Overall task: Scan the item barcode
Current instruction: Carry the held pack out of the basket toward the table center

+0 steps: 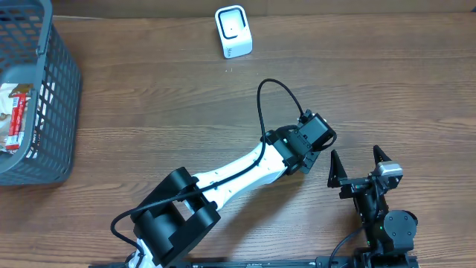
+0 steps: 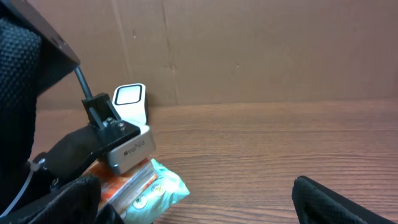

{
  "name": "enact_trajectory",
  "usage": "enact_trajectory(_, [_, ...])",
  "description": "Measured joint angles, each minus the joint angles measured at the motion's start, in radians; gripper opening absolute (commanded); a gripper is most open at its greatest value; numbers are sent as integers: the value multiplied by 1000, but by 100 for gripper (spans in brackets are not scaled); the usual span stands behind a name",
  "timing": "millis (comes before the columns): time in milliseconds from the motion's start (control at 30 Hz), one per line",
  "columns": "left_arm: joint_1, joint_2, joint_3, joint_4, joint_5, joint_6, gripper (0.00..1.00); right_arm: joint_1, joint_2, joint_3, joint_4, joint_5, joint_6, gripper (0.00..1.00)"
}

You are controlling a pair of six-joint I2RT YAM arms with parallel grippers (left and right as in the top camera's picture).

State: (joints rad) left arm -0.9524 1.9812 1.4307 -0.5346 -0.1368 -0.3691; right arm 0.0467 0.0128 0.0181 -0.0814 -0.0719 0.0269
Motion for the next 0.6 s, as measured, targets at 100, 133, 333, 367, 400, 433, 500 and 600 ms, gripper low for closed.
enact_trajectory(100, [0, 0, 0, 2, 5, 0, 64, 0, 0, 0, 0, 1, 0, 100])
enact_trajectory(133, [0, 0, 0, 1, 6, -2, 67, 0, 0, 0, 0, 0, 0, 100])
enact_trajectory(333, [0, 0, 0, 4, 6, -16, 85, 0, 0, 0, 0, 0, 0, 100])
enact_trajectory(367, [0, 0, 0, 5, 6, -16, 87, 0, 0, 0, 0, 0, 0, 100])
enact_trajectory(400, [0, 0, 0, 5, 6, -17, 89, 0, 0, 0, 0, 0, 0, 100])
enact_trajectory(433, [0, 0, 0, 5, 7, -17, 91, 0, 0, 0, 0, 0, 0, 100])
enact_trajectory(500, [0, 0, 0, 5, 13, -16, 99, 0, 0, 0, 0, 0, 0, 100])
enact_trajectory(600, [0, 0, 0, 5, 17, -8, 100, 0, 0, 0, 0, 0, 0, 100])
